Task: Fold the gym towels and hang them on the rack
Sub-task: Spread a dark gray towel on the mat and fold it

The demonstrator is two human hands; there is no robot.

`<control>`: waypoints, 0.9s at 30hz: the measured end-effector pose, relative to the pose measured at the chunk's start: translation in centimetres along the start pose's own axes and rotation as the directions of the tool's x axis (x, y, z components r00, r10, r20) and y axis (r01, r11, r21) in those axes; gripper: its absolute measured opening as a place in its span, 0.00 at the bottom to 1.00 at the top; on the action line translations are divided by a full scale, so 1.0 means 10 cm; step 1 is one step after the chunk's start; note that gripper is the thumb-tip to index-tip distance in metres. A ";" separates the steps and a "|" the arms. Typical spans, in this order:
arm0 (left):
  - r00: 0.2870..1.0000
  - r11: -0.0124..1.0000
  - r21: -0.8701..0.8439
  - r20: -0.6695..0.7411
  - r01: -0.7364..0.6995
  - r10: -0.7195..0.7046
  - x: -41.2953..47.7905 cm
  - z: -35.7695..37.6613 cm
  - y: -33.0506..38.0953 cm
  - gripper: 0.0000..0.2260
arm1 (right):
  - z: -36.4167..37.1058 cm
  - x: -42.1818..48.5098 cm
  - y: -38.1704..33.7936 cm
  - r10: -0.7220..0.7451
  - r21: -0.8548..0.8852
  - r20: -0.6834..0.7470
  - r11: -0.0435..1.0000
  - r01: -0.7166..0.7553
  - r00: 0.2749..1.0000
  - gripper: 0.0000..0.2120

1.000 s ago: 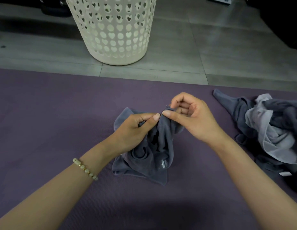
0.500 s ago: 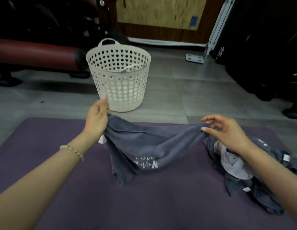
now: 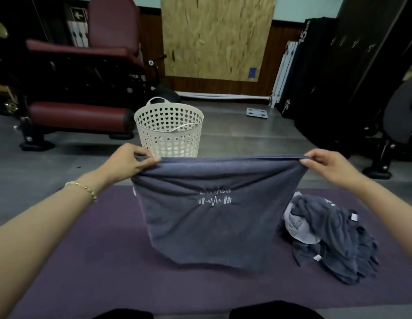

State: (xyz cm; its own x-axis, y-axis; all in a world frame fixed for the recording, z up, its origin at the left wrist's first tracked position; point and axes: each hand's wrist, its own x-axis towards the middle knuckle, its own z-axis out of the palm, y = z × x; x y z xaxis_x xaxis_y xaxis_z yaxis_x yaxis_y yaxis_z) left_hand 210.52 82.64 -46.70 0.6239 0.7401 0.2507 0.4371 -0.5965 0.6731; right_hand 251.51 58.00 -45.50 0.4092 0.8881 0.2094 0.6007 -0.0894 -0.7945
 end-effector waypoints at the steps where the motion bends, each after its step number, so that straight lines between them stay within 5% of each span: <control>1: 0.998 1.000 0.020 0.057 0.015 -0.016 -0.04 -0.03 0.04 0.11 | -0.02 -0.05 -0.02 0.042 0.107 0.053 0.993 -0.048 0.998 0.05; 3: 0.983 0.996 0.042 0.162 0.077 -0.083 -0.13 -0.10 0.06 0.12 | -0.07 -0.14 0.00 0.149 0.255 0.198 0.947 -0.198 0.969 0.32; 4: 0.972 0.992 0.054 0.203 0.113 -0.122 -0.17 -0.14 0.03 0.13 | -0.07 -0.18 0.02 0.173 0.280 0.260 0.928 -0.245 0.950 0.37; 6: 0.946 0.978 0.026 0.249 0.209 -0.209 -0.25 -0.19 -0.07 0.15 | -0.02 -0.23 0.01 0.184 0.287 0.362 0.911 -0.297 0.914 0.38; 9: 0.906 0.911 -0.164 0.267 0.379 -0.329 -0.34 -0.20 -0.24 0.20 | 0.15 -0.20 -0.01 0.208 0.405 0.270 0.861 -0.307 0.940 0.39; 11: 0.879 0.784 -0.402 0.268 0.473 -0.394 -0.34 -0.13 -0.34 0.26 | 0.33 -0.12 0.05 0.264 0.541 0.194 0.775 -0.327 0.945 0.38; 14: 0.863 0.586 -0.658 0.211 0.473 -0.459 -0.27 0.10 -0.40 0.16 | 0.66 0.01 0.14 0.353 0.662 0.119 0.668 -0.339 0.928 0.32; 18: 0.823 0.446 -0.818 0.057 0.363 -0.565 -0.08 0.40 -0.43 0.11 | 1.03 0.25 0.24 0.479 0.683 0.020 0.635 -0.362 0.878 0.07; 27: 0.863 0.580 -0.795 -0.158 0.177 -0.480 0.62 0.28 -0.51 0.18 | 0.91 0.86 0.17 0.434 0.768 -0.158 0.619 -0.166 0.887 0.08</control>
State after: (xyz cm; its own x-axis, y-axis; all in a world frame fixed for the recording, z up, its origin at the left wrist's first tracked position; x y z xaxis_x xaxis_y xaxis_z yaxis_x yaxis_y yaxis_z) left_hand 214.01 89.41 -50.49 0.2265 0.9740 0.0033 -0.1512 0.0318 0.9880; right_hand 249.82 69.59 -50.25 0.7321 0.6776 -0.0692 -0.2239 0.1435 -0.9640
